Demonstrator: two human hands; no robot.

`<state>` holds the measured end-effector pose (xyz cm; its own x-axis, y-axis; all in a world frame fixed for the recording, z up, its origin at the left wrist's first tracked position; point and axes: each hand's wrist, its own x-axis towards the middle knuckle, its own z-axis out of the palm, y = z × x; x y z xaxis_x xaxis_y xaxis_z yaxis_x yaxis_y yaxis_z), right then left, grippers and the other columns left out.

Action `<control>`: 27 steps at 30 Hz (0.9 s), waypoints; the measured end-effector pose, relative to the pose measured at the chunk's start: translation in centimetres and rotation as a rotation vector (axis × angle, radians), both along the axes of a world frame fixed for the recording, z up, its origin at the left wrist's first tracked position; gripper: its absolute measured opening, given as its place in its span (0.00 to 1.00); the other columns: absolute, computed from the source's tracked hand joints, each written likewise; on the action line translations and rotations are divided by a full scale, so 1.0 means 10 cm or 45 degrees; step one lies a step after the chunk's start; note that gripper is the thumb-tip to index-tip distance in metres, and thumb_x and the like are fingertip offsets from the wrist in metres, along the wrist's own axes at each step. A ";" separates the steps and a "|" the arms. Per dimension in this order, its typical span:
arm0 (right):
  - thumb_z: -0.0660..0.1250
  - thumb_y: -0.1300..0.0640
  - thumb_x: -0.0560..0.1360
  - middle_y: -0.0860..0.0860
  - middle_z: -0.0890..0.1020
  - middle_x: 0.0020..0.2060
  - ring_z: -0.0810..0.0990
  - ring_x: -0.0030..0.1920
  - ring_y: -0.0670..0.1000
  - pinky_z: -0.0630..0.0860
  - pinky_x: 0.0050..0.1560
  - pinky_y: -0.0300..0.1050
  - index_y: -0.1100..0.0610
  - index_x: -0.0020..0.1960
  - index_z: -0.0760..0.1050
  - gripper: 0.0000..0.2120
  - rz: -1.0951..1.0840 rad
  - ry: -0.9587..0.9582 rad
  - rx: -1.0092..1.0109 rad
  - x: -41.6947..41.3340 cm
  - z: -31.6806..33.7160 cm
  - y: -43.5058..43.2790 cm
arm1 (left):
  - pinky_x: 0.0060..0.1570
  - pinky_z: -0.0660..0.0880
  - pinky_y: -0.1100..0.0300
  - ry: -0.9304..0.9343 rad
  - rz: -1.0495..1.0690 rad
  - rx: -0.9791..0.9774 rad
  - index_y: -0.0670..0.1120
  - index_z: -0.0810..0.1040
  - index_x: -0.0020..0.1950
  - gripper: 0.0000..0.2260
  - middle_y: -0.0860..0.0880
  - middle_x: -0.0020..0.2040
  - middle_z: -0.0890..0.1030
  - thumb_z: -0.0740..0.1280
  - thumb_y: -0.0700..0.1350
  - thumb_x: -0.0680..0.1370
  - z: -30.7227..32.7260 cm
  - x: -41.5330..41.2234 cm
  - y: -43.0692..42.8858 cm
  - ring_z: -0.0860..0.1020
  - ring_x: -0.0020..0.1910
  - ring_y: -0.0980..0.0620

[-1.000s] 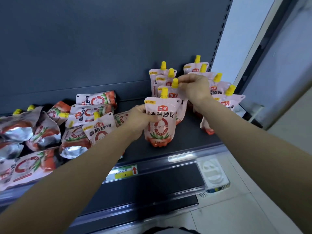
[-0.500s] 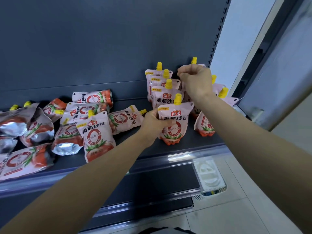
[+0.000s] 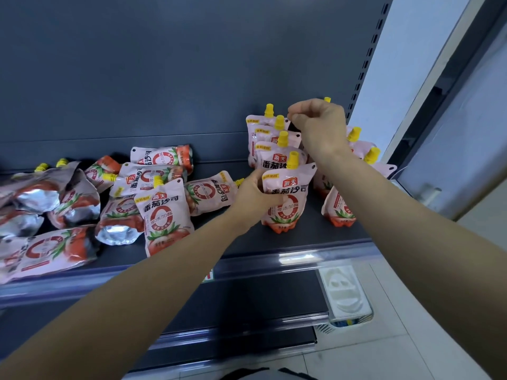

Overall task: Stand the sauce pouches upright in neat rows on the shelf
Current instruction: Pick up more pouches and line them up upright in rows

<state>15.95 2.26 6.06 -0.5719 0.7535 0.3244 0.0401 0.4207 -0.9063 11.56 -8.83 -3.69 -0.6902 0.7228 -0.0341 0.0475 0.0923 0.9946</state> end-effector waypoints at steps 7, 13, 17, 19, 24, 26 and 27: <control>0.62 0.66 0.77 0.50 0.80 0.44 0.78 0.42 0.44 0.75 0.40 0.26 0.62 0.53 0.80 0.09 0.073 0.017 0.114 -0.10 0.03 -0.15 | 0.54 0.75 0.63 0.258 -0.036 0.007 0.47 0.73 0.56 0.18 0.54 0.49 0.79 0.67 0.29 0.72 0.32 -0.36 -0.44 0.77 0.50 0.58; 0.64 0.65 0.76 0.48 0.80 0.43 0.79 0.47 0.45 0.76 0.52 0.36 0.61 0.53 0.80 0.09 0.241 -0.012 0.181 -0.40 0.05 -0.57 | 0.48 0.75 0.72 0.519 0.113 -0.040 0.47 0.75 0.53 0.15 0.49 0.48 0.78 0.68 0.30 0.72 0.59 -0.83 -1.04 0.78 0.47 0.57; 0.67 0.60 0.76 0.52 0.81 0.51 0.78 0.52 0.48 0.73 0.54 0.36 0.62 0.57 0.78 0.11 0.338 -0.276 0.116 -0.63 -0.16 -0.89 | 0.40 0.74 0.74 0.539 0.112 -0.264 0.44 0.75 0.54 0.13 0.53 0.43 0.76 0.68 0.32 0.73 0.53 -1.04 -1.34 0.75 0.45 0.55; 0.69 0.58 0.74 0.57 0.83 0.51 0.80 0.52 0.54 0.75 0.57 0.47 0.65 0.53 0.79 0.12 0.325 -0.487 0.024 -0.73 -0.38 -0.97 | 0.44 0.75 0.66 0.565 0.130 -0.485 0.43 0.74 0.56 0.14 0.51 0.48 0.76 0.71 0.37 0.72 0.41 -1.14 -1.46 0.75 0.48 0.52; 0.72 0.56 0.72 0.60 0.80 0.57 0.80 0.57 0.59 0.76 0.51 0.50 0.62 0.45 0.74 0.10 0.316 -0.856 -0.429 -0.92 -0.95 -1.01 | 0.63 0.70 0.55 0.557 0.092 -0.909 0.44 0.64 0.71 0.33 0.48 0.69 0.66 0.74 0.46 0.70 0.07 -1.39 -1.65 0.71 0.65 0.47; 0.72 0.57 0.71 0.57 0.76 0.63 0.78 0.60 0.58 0.77 0.47 0.50 0.62 0.61 0.72 0.22 0.267 -0.876 -0.669 -0.97 -1.07 -1.00 | 0.63 0.70 0.55 0.482 0.044 -0.913 0.42 0.62 0.72 0.37 0.46 0.71 0.65 0.75 0.47 0.68 0.02 -1.44 -1.67 0.70 0.67 0.46; 0.72 0.58 0.70 0.56 0.77 0.61 0.79 0.58 0.56 0.76 0.41 0.48 0.61 0.62 0.72 0.22 0.213 -0.837 -0.774 -0.99 -1.09 -0.99 | 0.61 0.69 0.58 0.433 0.021 -0.912 0.41 0.62 0.72 0.37 0.47 0.71 0.67 0.75 0.47 0.68 0.02 -1.45 -1.68 0.70 0.67 0.47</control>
